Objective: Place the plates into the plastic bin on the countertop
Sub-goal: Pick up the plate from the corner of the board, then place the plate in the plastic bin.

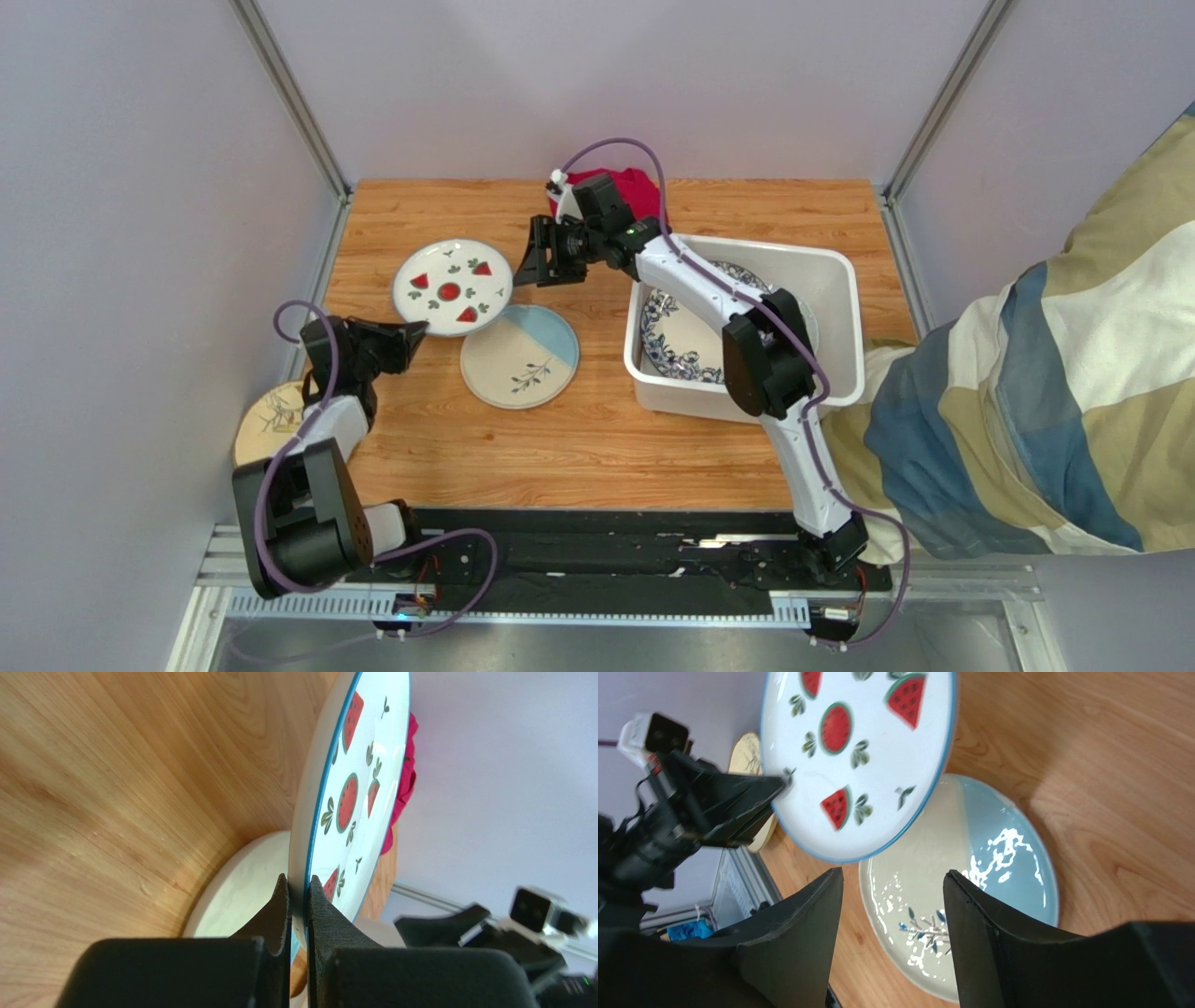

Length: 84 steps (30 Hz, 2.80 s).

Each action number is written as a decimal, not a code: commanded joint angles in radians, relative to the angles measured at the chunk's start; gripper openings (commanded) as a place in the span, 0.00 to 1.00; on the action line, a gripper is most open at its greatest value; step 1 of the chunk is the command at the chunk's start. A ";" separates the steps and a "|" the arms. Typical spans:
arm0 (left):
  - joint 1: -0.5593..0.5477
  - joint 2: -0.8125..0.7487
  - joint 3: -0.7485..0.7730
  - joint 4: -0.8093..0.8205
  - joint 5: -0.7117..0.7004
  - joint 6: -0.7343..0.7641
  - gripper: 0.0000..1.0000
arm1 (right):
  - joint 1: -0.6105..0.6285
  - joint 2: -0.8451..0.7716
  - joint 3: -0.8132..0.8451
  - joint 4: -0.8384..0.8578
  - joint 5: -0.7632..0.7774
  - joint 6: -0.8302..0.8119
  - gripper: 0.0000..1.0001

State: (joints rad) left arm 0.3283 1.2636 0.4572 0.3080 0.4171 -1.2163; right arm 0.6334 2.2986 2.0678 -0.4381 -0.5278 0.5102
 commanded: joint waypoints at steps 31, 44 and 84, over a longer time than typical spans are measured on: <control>-0.029 -0.322 0.026 -0.119 0.204 0.067 0.00 | 0.025 0.085 0.098 0.291 -0.236 0.241 0.23; -0.040 -0.336 0.216 -0.375 0.215 0.280 0.58 | -0.035 -0.180 -0.090 0.318 -0.083 0.211 0.00; -0.140 -0.208 0.485 -0.705 -0.086 0.827 0.82 | -0.721 -1.145 -0.897 -0.211 -0.066 -0.168 0.00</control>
State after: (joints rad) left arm 0.1902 1.0786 0.9443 -0.3950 0.3340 -0.4198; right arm -0.0910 1.2053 1.1622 -0.7292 -0.5503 0.3393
